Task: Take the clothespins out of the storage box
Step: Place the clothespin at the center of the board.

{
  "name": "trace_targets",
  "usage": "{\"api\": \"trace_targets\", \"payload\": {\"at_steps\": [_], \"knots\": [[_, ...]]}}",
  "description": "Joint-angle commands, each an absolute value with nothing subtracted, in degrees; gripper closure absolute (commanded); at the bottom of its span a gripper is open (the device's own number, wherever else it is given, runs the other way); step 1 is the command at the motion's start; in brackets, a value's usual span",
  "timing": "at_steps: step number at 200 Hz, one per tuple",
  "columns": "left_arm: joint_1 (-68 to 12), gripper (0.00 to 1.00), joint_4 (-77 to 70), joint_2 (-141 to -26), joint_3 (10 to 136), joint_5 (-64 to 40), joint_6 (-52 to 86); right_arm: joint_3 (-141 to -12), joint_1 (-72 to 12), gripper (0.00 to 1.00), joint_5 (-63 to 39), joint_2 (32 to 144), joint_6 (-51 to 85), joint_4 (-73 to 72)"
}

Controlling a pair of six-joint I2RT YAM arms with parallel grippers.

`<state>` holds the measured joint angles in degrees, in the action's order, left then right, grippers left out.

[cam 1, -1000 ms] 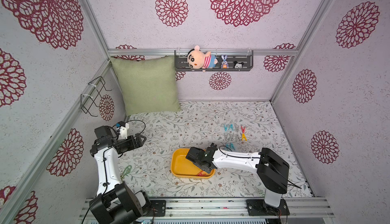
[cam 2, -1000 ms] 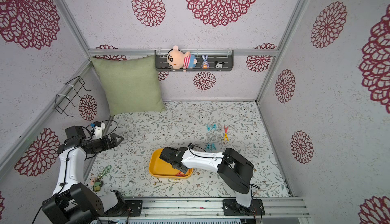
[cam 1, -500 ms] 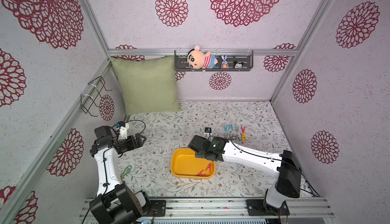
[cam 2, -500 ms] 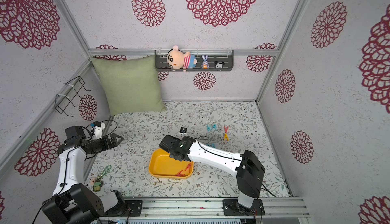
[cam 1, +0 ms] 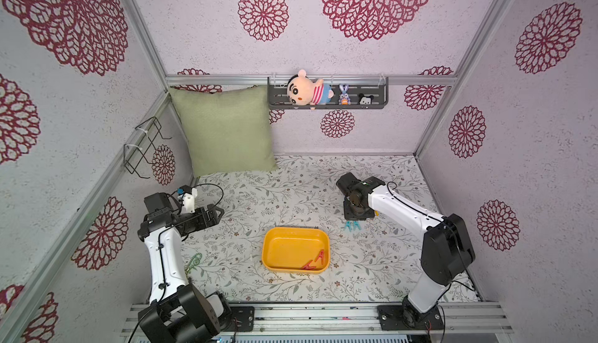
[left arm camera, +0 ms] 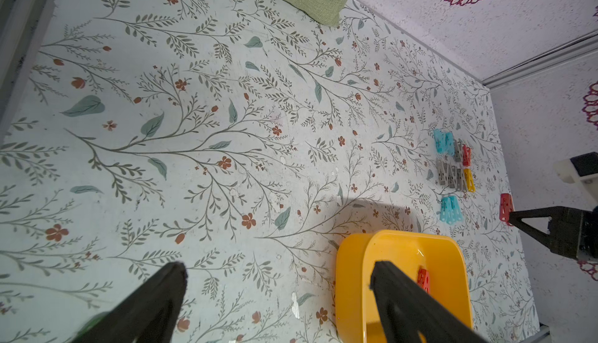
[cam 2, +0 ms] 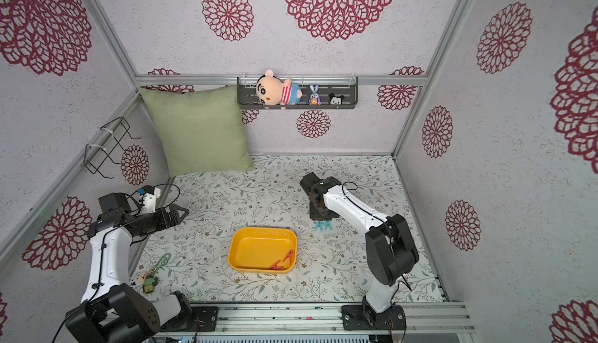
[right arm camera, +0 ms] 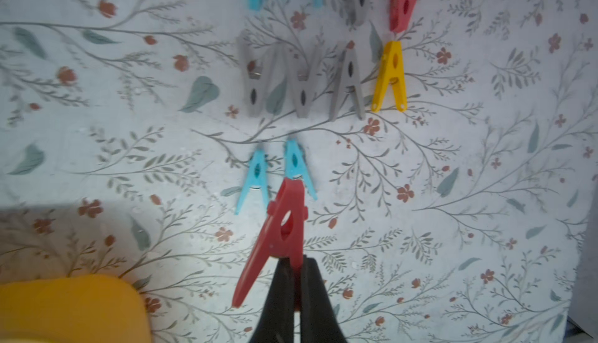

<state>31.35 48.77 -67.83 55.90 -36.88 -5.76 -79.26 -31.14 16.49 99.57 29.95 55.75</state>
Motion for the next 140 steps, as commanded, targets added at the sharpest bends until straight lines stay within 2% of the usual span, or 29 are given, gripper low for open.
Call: {"api": "trace_targets", "payload": {"at_steps": [1, 35, 140], "knots": [[30.85, 0.03, 48.45, -66.71, 56.95, -37.26, -5.80, -78.60, -28.29, 1.00, 17.11, 101.99, 23.88, 59.75], [30.78, 0.02, 48.41, -66.46, 56.94, -37.29, -5.67, -75.73, -25.57, 1.00, 19.34, 103.33, 20.26, 57.45], [30.85, 0.03, 48.27, -66.03, 56.78, -37.00, -5.62, -72.14, -22.94, 1.00, 14.25, 108.04, 6.83, 48.74]]}}
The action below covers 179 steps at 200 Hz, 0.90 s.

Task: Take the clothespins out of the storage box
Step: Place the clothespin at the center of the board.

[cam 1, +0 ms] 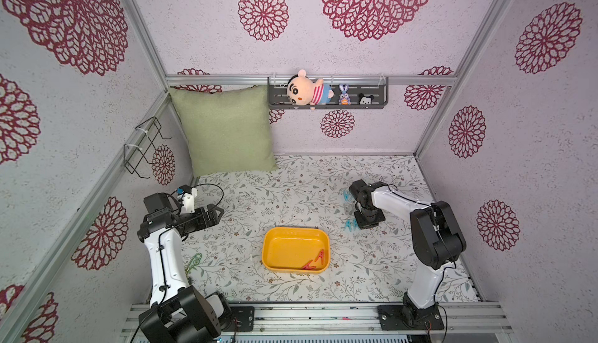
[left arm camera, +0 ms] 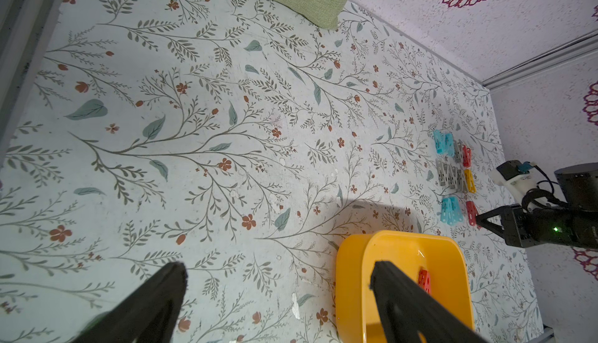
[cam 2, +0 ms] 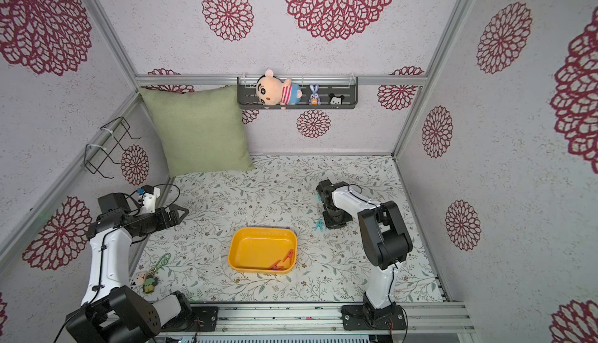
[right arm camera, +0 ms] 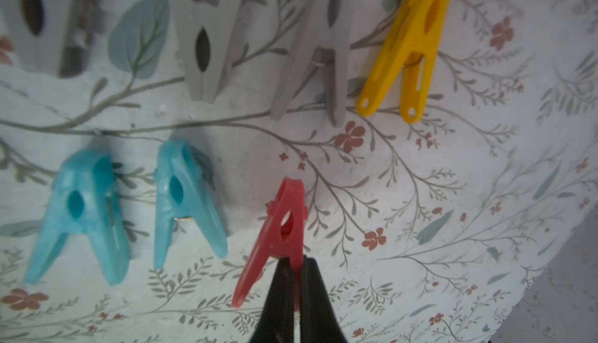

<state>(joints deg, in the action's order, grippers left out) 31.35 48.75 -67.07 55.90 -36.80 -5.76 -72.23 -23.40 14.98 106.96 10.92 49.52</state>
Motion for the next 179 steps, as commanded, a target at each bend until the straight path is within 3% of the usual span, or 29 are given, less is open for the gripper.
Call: {"api": "trace_targets", "payload": {"at_steps": [1, 111, 179], "knots": [[30.85, 0.03, 48.30, -66.02, 56.78, -37.00, -5.62, -72.10, -22.94, 1.00, 14.25, 108.07, 6.80, 48.74], [30.86, 0.03, 48.22, -65.92, 56.69, -36.83, -5.59, -71.93, -21.97, 1.00, 14.64, 110.30, 4.39, 47.49], [30.86, 0.03, 48.10, -66.01, 56.67, -36.91, -5.60, -72.30, -21.97, 0.84, 16.01, 110.30, 5.08, 48.26]]}}
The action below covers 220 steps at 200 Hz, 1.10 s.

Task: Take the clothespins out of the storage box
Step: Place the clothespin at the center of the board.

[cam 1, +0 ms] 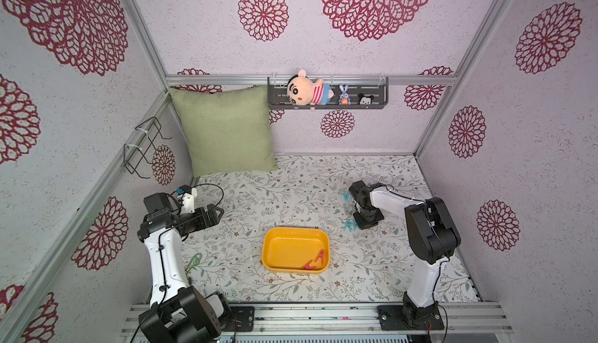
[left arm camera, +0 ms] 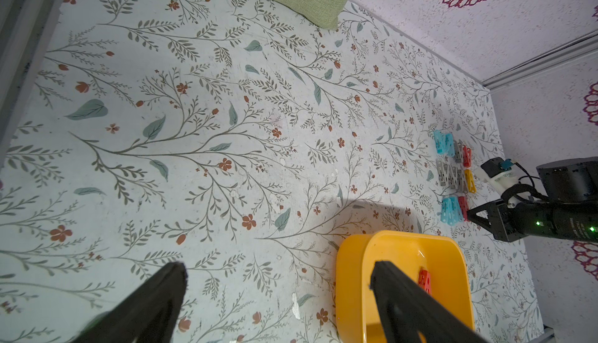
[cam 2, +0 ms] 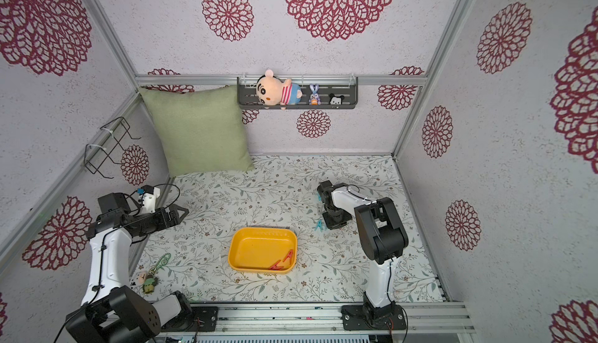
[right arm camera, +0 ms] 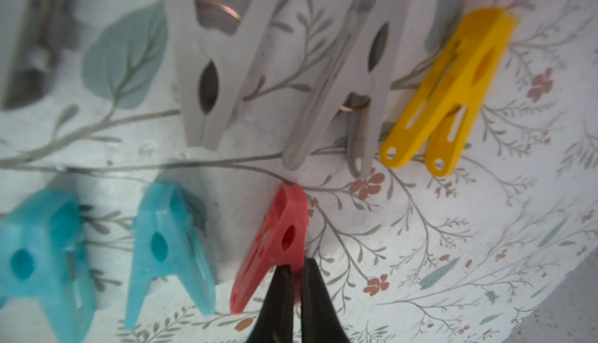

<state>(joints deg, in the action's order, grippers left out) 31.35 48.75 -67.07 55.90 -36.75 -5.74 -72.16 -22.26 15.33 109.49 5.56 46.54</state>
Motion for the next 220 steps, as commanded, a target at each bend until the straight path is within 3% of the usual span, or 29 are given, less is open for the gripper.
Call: {"api": "trace_targets", "payload": {"at_steps": [1, 33, 90, 98, 129, 220], "knots": [[30.81, 0.03, 48.09, -66.01, 56.68, -36.91, -5.61, -72.32, -21.97, 0.84, 16.05, 110.26, 5.09, 48.30], [30.86, 0.02, 48.08, -66.07, 56.59, -36.91, -5.61, -72.38, -22.13, 0.78, 16.90, 108.70, 6.01, 49.50], [30.84, 0.02, 48.08, -66.11, 56.69, -37.16, -5.62, -74.15, -23.80, 0.76, 17.04, 104.76, 7.86, 52.72], [30.85, 0.03, 48.10, -66.09, 56.64, -37.18, -5.59, -74.48, -23.99, 0.70, 16.50, 103.82, 7.91, 52.82], [30.84, 0.02, 48.25, -66.12, 56.77, -37.35, -5.62, -76.25, -24.49, 0.64, 14.71, 101.27, 8.61, 52.99], [30.85, 0.03, 48.45, -66.71, 56.83, -37.79, -5.62, -85.99, -30.15, 0.61, 5.38, 88.37, 20.57, 51.57]]}}
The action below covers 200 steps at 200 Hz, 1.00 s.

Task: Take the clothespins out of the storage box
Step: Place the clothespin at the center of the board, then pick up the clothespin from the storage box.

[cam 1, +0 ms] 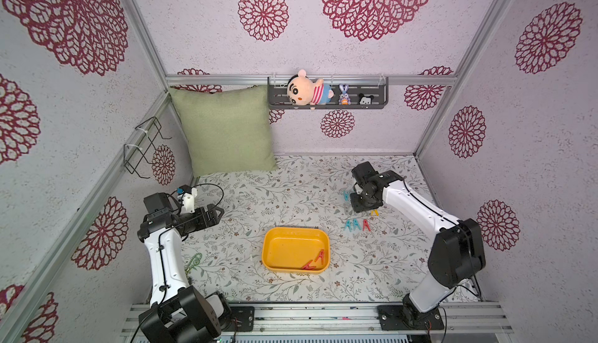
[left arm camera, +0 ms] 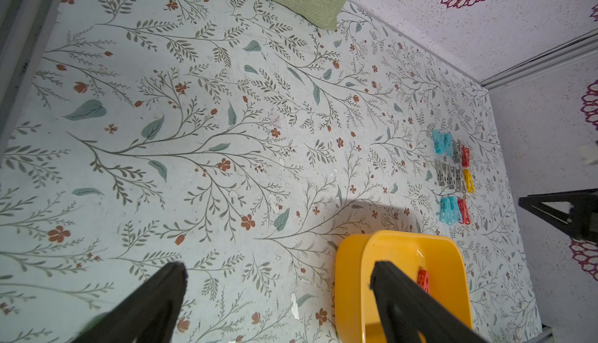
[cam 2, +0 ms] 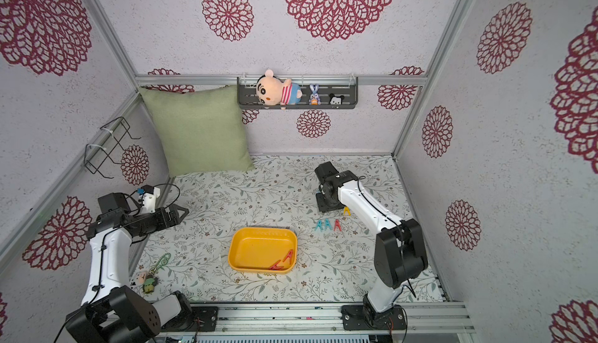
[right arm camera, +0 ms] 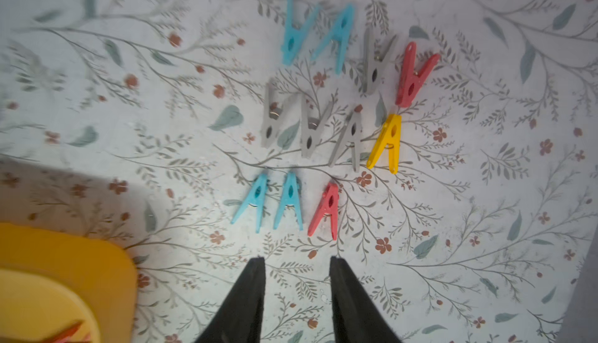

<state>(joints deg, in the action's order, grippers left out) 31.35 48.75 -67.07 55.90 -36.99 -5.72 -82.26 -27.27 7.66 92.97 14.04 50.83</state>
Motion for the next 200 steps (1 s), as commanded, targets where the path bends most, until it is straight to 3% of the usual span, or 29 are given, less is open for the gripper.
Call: {"api": "trace_targets", "payload": {"at_steps": [1, 32, 62, 125, 200], "knots": [[30.85, 0.03, 48.44, -66.71, 56.80, -37.79, -5.58, -86.15, -30.32, 0.61, 5.46, 88.31, 20.74, 51.62], [30.85, 0.03, 47.64, -67.36, 56.25, -36.80, -5.72, -87.32, -38.91, 0.61, 7.54, 85.59, 25.44, 50.05], [30.78, 0.03, 48.33, -67.79, 56.52, -36.56, -5.78, -84.33, -44.93, 0.60, 1.39, 85.10, 27.96, 42.96], [27.31, 0.03, 48.03, -66.93, 56.19, -36.24, -7.02, -94.50, -57.58, 0.60, 1.88, 96.32, 22.07, 42.57], [27.15, 0.03, 48.03, -65.24, 56.07, -34.28, -6.64, -101.65, -65.47, 0.60, 3.35, 105.51, 22.15, 48.60]]}}
